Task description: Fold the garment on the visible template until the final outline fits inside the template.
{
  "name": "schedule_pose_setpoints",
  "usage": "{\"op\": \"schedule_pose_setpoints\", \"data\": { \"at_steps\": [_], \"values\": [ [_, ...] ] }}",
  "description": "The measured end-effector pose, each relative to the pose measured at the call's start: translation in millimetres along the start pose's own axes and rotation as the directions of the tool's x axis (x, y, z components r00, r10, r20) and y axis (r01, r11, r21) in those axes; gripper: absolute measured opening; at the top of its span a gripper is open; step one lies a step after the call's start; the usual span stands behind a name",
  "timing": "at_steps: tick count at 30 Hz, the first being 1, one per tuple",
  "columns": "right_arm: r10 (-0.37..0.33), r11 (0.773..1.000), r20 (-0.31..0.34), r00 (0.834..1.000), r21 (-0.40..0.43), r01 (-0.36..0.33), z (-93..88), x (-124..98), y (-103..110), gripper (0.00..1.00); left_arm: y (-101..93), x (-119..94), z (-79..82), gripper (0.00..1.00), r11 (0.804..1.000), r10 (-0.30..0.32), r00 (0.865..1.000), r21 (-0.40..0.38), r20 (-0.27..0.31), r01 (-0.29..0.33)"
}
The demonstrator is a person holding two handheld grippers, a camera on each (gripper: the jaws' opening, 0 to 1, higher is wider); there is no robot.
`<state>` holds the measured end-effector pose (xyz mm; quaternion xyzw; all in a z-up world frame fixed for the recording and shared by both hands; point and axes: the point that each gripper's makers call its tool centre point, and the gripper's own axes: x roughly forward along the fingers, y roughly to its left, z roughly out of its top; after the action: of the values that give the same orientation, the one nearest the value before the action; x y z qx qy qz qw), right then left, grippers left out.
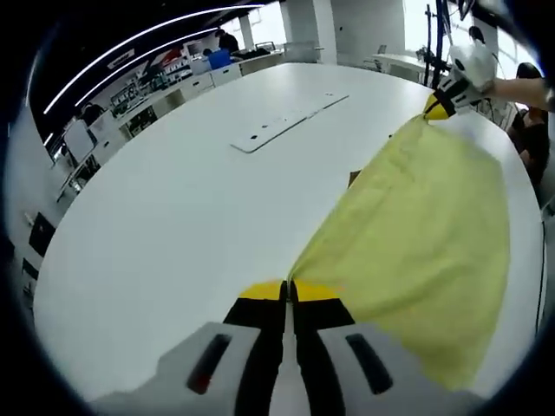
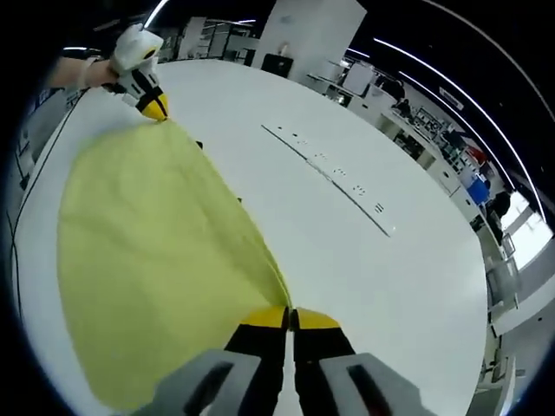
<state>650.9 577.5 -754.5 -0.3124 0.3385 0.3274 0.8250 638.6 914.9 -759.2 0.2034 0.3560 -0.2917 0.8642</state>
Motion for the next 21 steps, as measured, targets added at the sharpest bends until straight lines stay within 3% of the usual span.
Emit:
{"op": "schedule_pose_setpoints", "data": {
  "at_steps": [1,4,8,11,15,16,17,18,21],
  "values": [
    [0.003,1.000,0.008,1.000,0.015,-0.003,1.0,-1,0,0.00,0.6,-1,0.6,0.00,1.000,0.004,1.000,0.000,0.009,-0.004],
    [0.013,0.997,0.042,0.999,0.074,-0.016,4.4,-4,0,0.19,-0.5,-3,2.6,0.05,0.999,-0.014,0.999,-0.036,0.045,0.015],
    [0.032,0.992,0.083,0.996,0.122,-0.042,7.7,-8,0,0.31,-2.5,-6,5.4,0.37,1.000,-0.030,0.996,0.002,0.082,0.030],
    [0.057,0.982,0.124,0.991,0.175,-0.078,11.9,-11,2,0.45,-8.1,-11,11.8,0.46,0.997,-0.074,0.989,0.000,0.132,0.075],
    [0.104,0.964,0.180,0.978,0.224,-0.144,16.0,-17,9,0.63,-22.4,-21,22.1,0.59,0.978,-0.185,0.958,-0.055,0.220,0.201],
    [0.114,0.961,0.191,0.975,0.228,-0.157,16.8,-19,11,0.68,-26.4,-25,26.3,0.61,0.967,-0.220,0.942,-0.071,0.255,0.245],
    [0.136,0.954,0.210,0.968,0.236,-0.185,18.5,-21,15,0.71,-27.3,-26,26.5,0.64,0.964,-0.228,0.939,-0.076,0.259,0.255],
    [0.151,0.949,0.223,0.963,0.239,-0.204,19.8,-23,18,0.75,-35.1,-31,29.9,0.68,0.946,-0.283,0.917,-0.074,0.282,0.314],
    [0.176,0.942,0.245,0.953,0.239,-0.236,20.7,-30,24,0.87,-42.7,-41,33.9,0.79,0.924,-0.335,0.889,-0.073,0.312,0.374]
  ]
}}
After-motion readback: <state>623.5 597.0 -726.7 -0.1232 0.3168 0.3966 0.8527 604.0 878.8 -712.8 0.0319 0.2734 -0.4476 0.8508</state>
